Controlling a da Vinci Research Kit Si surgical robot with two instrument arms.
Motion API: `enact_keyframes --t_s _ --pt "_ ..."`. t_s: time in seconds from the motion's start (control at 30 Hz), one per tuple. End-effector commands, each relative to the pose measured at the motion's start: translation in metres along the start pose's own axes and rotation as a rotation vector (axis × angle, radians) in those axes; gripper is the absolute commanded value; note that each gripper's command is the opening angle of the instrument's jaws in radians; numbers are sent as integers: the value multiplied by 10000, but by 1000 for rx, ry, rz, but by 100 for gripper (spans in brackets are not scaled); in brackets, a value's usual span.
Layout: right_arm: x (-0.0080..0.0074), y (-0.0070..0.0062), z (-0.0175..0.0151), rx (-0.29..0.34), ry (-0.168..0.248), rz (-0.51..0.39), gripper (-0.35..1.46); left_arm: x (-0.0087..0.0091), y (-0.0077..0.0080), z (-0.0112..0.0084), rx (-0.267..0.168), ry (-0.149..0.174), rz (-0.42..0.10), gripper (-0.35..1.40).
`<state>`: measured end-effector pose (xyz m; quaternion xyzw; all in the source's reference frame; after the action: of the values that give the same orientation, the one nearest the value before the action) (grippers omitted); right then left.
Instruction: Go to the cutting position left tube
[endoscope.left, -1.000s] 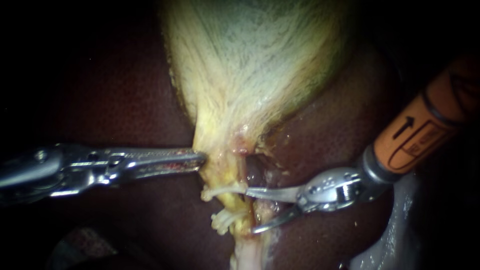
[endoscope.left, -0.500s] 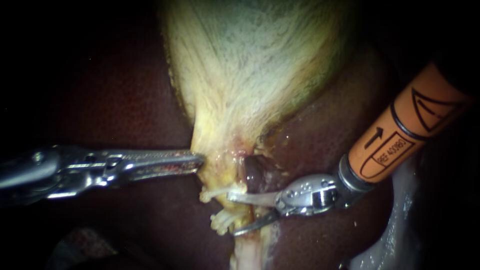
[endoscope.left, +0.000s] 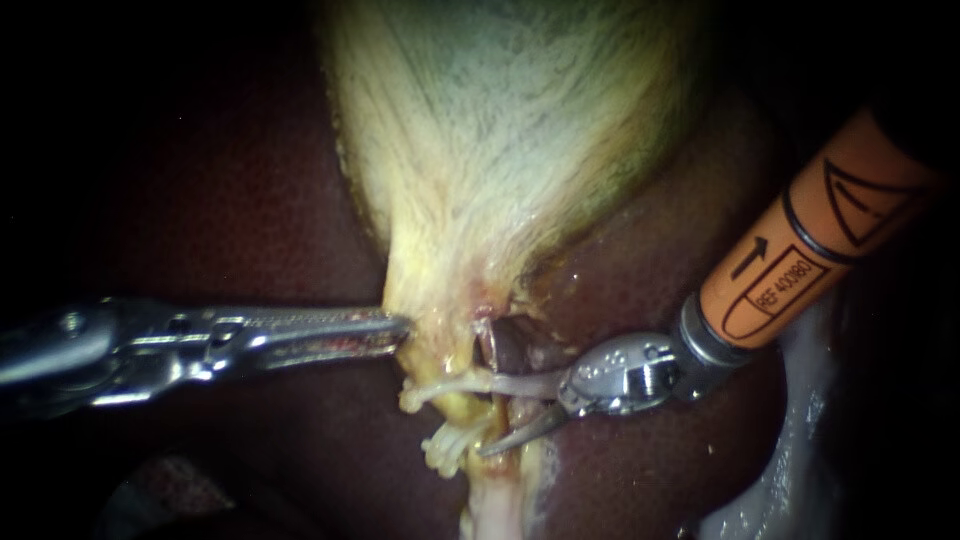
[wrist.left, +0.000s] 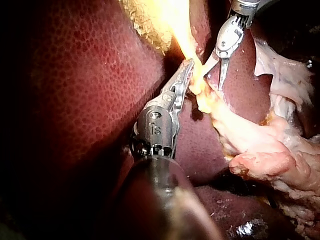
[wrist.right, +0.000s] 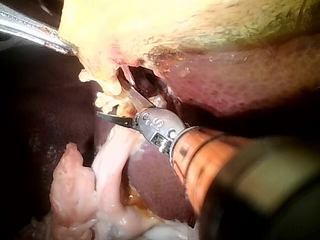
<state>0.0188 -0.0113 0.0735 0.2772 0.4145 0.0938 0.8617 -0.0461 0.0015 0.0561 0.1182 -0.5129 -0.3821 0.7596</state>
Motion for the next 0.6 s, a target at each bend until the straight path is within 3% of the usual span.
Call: enact_keyframes --t_s 0.03,0.2,0.6 --pt "0 0 4 6 1 0 126 0 0 0 -1 0 0 -35" --pt "4 -2 28 37 -4 -8 126 0 -1 2 -1 0 0 -35" --pt "17 1 51 66 42 -6 126 0 -1 4 -2 0 0 -35"
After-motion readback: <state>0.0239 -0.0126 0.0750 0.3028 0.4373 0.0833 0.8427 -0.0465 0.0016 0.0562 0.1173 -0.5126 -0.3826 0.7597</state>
